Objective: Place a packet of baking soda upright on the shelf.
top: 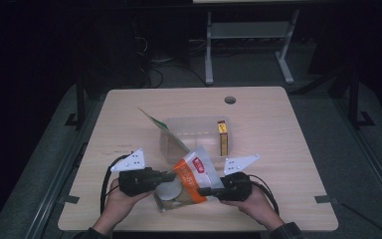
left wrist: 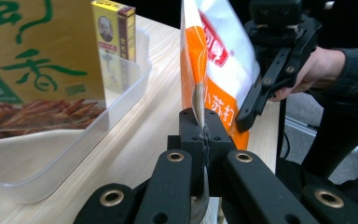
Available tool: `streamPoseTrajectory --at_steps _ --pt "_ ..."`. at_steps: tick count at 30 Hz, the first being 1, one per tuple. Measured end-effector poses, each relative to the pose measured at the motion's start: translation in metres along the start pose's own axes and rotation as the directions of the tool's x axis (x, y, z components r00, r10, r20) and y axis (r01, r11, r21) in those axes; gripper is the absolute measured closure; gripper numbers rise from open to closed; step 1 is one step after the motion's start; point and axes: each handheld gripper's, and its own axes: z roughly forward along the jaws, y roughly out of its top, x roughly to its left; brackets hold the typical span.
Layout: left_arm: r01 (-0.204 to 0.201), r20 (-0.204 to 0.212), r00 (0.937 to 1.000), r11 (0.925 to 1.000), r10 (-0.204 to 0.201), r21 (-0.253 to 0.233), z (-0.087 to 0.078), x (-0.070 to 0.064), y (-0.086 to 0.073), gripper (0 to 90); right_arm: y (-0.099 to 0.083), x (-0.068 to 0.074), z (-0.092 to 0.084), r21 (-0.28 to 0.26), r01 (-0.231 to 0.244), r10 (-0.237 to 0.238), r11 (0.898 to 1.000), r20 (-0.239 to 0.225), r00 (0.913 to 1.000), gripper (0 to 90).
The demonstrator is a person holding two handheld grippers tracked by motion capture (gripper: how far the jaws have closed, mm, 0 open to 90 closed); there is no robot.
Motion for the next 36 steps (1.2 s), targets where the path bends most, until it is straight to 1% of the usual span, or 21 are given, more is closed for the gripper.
streamPoseTrajectory --at_steps 1,2,3,5,6,9,10,11,15,18,20,21,22,24,27,29,31,32,34,35,36 --pt "0.004 -0.002 1.0 1.0 -0.004 0.0 0.001 0.0 0.0 89.7 0.001 0.001 -0.002 -0.006 0.002 -0.002 1.0 -0.001 1.0 89.3" --pt "-0.004 -0.01 0.9999 1.0 0.004 0.005 0.001 0.0 0.0 89.7 0.002 0.002 -0.003 -0.01 0.012 -0.012 1.0 0.001 0.9999 89.4" --pt "-0.007 -0.015 0.9999 0.9999 0.007 0.012 0.002 0.0 0.0 89.7 0.003 0.002 -0.003 -0.007 0.009 -0.009 1.0 -0.007 0.9999 89.5" --pt "-0.025 -0.031 0.9992 0.9991 0.027 0.033 0.006 -0.001 0.0 89.6 0.005 0.004 -0.005 -0.015 0.016 -0.016 1.0 -0.013 0.9998 89.6" --pt "-0.047 -0.041 0.998 0.9977 0.049 0.05 0.01 -0.001 0.0 89.6 0.006 0.005 -0.006 -0.014 0.023 -0.023 1.0 -0.01 0.9997 89.7" --pt "-0.055 -0.041 0.9974 0.9958 0.058 0.073 0.019 -0.003 -0.001 89.5 0.011 0.01 -0.009 -0.023 0.07 -0.07 0.997 0.021 0.9973 89.7" --pt "-0.066 -0.04 0.9968 0.9946 0.069 0.081 0.021 -0.003 0.0 89.6 0.013 0.011 -0.011 -0.022 0.083 -0.082 0.996 0.042 0.9957 89.7" --pt "-0.063 -0.042 0.9969 0.9947 0.067 0.082 0.024 -0.003 0.0 89.5 0.014 0.011 -0.012 -0.03 0.098 -0.096 0.995 0.057 0.9937 89.7" --pt "-0.066 -0.044 0.9966 0.9944 0.07 0.082 0.034 -0.003 0.003 89.5 0.022 0.013 -0.017 -0.017 0.138 -0.135 0.99 0.126 0.9828 89.8" --pt "-0.064 -0.037 0.9971 0.9946 0.067 0.082 0.04 -0.004 0.002 89.3 0.026 0.012 -0.021 -0.01 0.149 -0.146 0.989 0.151 0.9777 89.8" --pt "-0.063 -0.036 0.9971 0.9949 0.066 0.079 0.041 -0.003 0.002 88.9 0.026 0.013 -0.023 -0.005 0.165 -0.162 0.986 0.159 0.9737 89.8" --pt "-0.067 -0.035 0.9969 0.9946 0.07 0.08 0.04 -0.002 0.002 88.6 0.027 0.013 -0.024 -0.001 0.181 -0.178 0.984 0.168 0.9696 89.8" --pt "-0.071 -0.035 0.9966 0.9943 0.074 0.079 0.039 -0.002 0.002 88.0 0.027 0.015 -0.024 0.004 0.187 -0.185 0.982 0.169 0.968 89.8" --pt "-0.069 -0.035 0.9968 0.9941 0.072 0.084 0.038 0.0 0.0 86.5 0.029 0.018 -0.025 0.022 0.212 -0.213 0.977 0.185 0.9595 89.7" --pt "-0.066 -0.031 0.9971 0.9941 0.069 0.086 0.038 0.0 -0.002 82.6 0.03 0.022 -0.027 0.04 0.239 -0.242 0.97 0.196 0.9503 89.8" --pt "-0.077 -0.033 0.9962 0.9924 0.08 0.097 0.039 -0.001 -0.002 77.1 0.031 0.024 -0.028 0.054 0.255 -0.26 0.966 0.197 0.9452 89.8" --pt "-0.08 -0.037 0.9958 0.9912 0.084 0.105 0.04 -0.002 -0.003 71.1 0.032 0.027 -0.029 0.067 0.273 -0.281 0.96 0.206 0.9373 89.8" --pt "-0.08 -0.042 0.9955 0.9911 0.085 0.106 0.04 -0.002 -0.003 66.9 0.032 0.027 -0.03 0.08 0.289 -0.3 0.954 0.213 0.93 89.8" --pt "-0.075 -0.046 0.9957 0.9915 0.08 0.106 0.039 -0.001 -0.005 59.0 0.033 0.029 -0.032 0.091 0.298 -0.311 0.95 0.219 0.9247 89.8" --pt "-0.067 -0.052 0.996 0.9923 0.073 0.104 0.038 0.0 -0.005 56.0 0.033 0.029 -0.034 0.099 0.309 -0.324 0.946 0.226 0.9187 89.8" --pt "-0.066 -0.056 0.9958 0.9924 0.072 0.104 0.036 0.001 -0.006 53.5 0.033 0.03 -0.035 0.102 0.306 -0.321 0.947 0.23 0.9185 89.8"
